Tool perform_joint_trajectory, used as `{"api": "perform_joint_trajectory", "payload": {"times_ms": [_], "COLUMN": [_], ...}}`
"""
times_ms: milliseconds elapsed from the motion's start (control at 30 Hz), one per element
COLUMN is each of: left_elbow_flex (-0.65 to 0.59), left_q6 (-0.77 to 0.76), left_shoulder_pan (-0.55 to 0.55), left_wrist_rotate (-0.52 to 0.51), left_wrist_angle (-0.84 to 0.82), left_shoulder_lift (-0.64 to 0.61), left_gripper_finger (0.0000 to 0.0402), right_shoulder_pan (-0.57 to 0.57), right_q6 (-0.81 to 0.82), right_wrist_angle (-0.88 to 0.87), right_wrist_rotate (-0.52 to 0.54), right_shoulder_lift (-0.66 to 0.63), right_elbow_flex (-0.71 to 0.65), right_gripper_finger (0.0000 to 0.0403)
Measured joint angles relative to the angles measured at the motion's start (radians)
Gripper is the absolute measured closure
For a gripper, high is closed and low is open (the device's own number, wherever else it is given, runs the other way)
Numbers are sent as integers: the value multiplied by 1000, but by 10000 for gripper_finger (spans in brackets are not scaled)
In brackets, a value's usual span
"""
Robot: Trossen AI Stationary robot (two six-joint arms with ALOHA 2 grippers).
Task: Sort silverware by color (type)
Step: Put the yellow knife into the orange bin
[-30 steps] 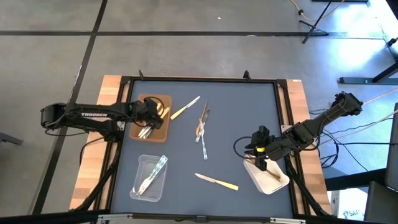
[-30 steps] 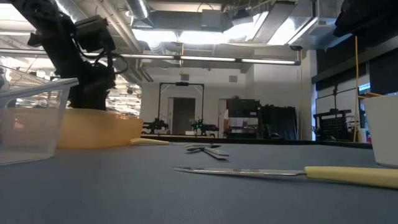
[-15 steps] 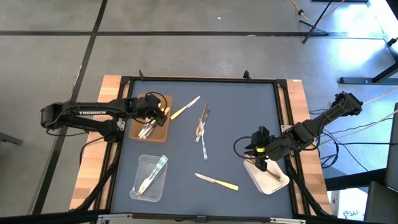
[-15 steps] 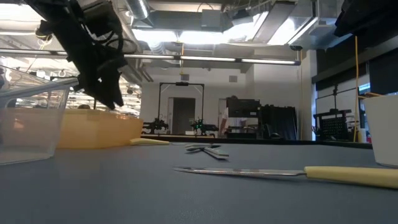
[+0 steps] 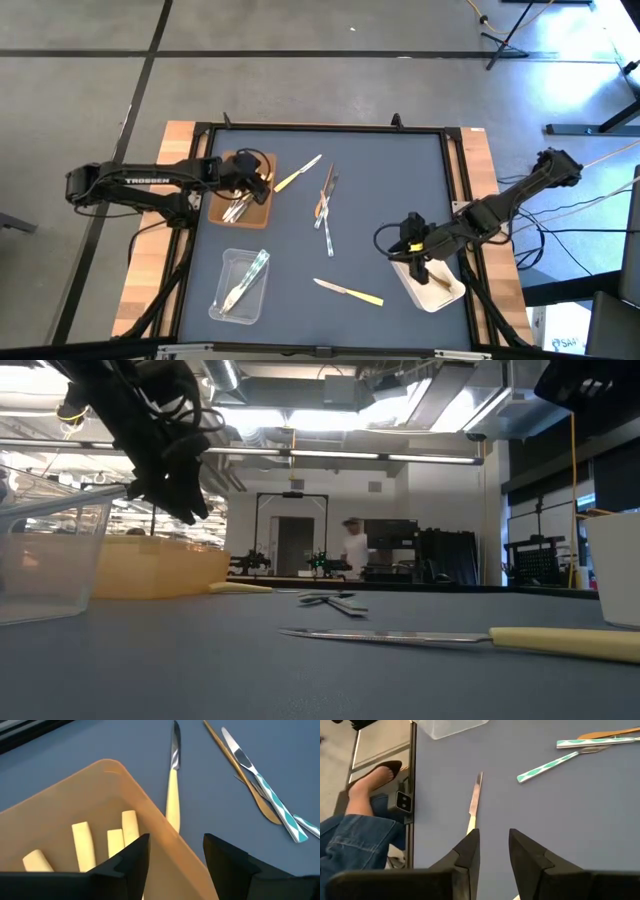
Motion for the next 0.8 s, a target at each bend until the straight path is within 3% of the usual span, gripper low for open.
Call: {"api": "perform_joint_trajectory", "payload": {"times_ms": [233,433,633,800], "left_elbow_flex": [0,0,0,0], "left_q6": [-8,-29,-29,-29], "left_shoulder_pan": [-37,-70,-105,-130], "left_wrist_rotate": [0,-1,-12,-45], "left_wrist_angle": [3,3,3,3], "left_shoulder_lift": [0,0,0,0], "left_gripper_finger": [223,223,223,223], "right_shoulder_pan": [0,1,1,0], "right_q6": [-54,-79,-79,-65], "right_wrist_angle": [174,275,346,387], "right_wrist_rotate": [-63,-233,-332,-348], "right_shoulder_lift": [100,200,287,335], "right_elbow_flex": [0,0,0,0], "right_gripper_finger": [310,310,310,310]}}
